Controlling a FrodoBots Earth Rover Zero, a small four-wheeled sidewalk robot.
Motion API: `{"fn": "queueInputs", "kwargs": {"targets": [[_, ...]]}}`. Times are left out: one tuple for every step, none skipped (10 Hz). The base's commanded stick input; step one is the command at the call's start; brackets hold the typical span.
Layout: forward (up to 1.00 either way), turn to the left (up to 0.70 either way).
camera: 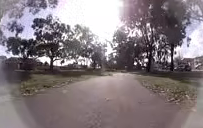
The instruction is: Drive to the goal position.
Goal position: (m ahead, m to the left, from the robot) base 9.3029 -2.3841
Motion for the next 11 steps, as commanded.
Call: {"fn": "queueInputs", "kwargs": {"targets": [[0.7,0.0],[0.7,0.0],[0.7,0.0],[0.7,0.0],[0.7,0.0],[0.7,0.0],[0.7,0.0],[0.7,0.0],[0.7,0.0],[0.7,-0.01],[0.7,-0.01]]}}
